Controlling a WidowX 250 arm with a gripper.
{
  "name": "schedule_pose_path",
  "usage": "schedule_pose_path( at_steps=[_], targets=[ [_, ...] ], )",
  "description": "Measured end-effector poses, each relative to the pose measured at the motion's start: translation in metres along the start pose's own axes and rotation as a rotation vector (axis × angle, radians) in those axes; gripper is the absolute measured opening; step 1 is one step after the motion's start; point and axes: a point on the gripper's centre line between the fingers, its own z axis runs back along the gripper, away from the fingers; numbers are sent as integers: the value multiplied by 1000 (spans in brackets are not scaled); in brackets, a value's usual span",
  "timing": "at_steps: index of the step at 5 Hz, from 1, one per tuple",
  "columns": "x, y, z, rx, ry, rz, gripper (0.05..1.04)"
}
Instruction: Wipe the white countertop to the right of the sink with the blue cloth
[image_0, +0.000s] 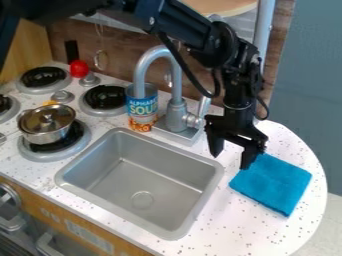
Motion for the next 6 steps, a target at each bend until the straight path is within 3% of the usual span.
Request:
schedule_pose_path(
  at_steps=[1,3,6],
  targets=[
    [-8,0,-14,1,40,0,1001],
    [-9,0,-20,17,29,-31,1001],
    [0,-46,-16,10,11,-121,1001]
  ],
)
